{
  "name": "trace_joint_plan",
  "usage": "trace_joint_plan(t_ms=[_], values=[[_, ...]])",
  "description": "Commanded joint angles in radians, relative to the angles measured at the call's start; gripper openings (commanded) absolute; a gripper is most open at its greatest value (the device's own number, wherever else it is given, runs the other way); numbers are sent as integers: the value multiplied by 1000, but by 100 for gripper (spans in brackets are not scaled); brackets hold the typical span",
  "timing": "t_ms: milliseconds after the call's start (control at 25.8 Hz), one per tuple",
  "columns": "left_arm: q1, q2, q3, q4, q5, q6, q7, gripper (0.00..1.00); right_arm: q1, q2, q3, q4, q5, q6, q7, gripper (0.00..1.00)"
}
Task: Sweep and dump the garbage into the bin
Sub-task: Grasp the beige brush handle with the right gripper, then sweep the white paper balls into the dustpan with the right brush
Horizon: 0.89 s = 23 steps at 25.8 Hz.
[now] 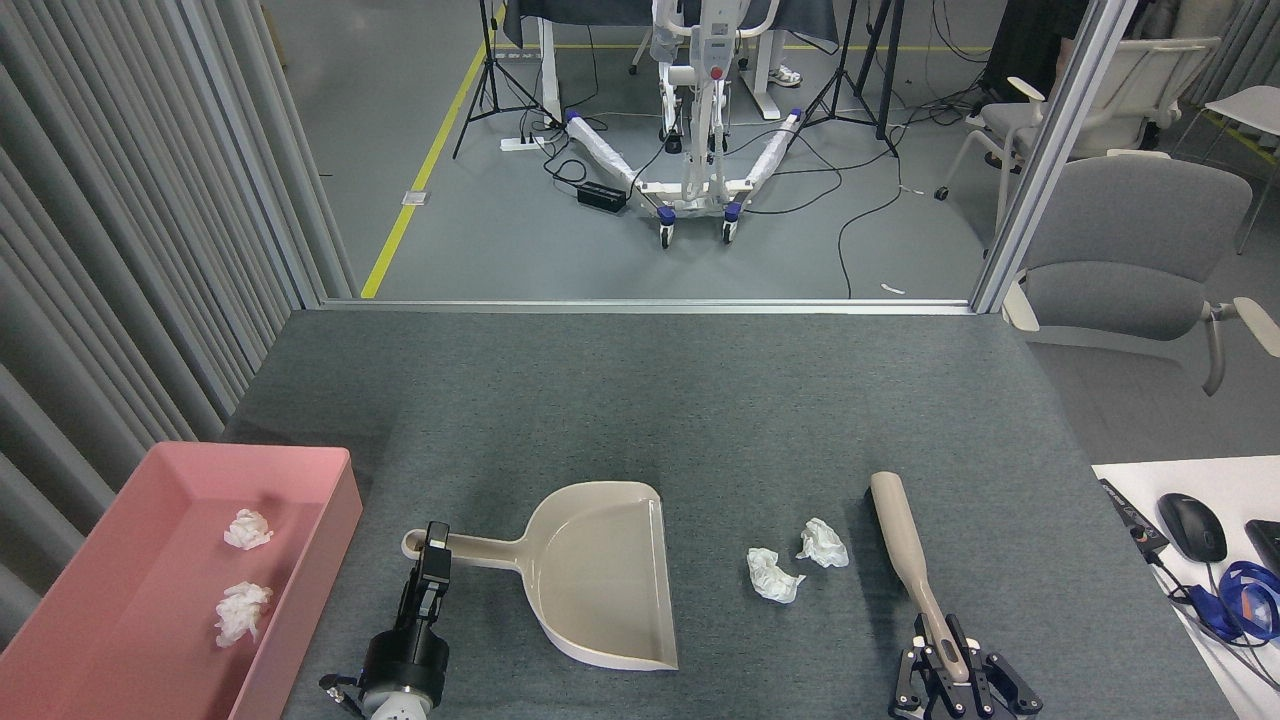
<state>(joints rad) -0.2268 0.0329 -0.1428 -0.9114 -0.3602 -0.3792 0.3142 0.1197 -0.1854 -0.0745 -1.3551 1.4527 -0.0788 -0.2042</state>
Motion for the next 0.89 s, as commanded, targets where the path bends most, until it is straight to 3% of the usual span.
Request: trace_joint_plan(t_ms=[0, 465, 852], values=[[0, 1, 0, 3, 0, 3, -1, 0, 6, -8, -1, -6, 0, -13, -3, 8], [0, 1, -1, 3, 0, 2, -4, 0, 90, -2, 4, -71, 3, -53, 9, 4], [1, 2, -1, 8, -2, 2, -3, 0, 98, 24, 124, -75, 6, -38, 8, 4]])
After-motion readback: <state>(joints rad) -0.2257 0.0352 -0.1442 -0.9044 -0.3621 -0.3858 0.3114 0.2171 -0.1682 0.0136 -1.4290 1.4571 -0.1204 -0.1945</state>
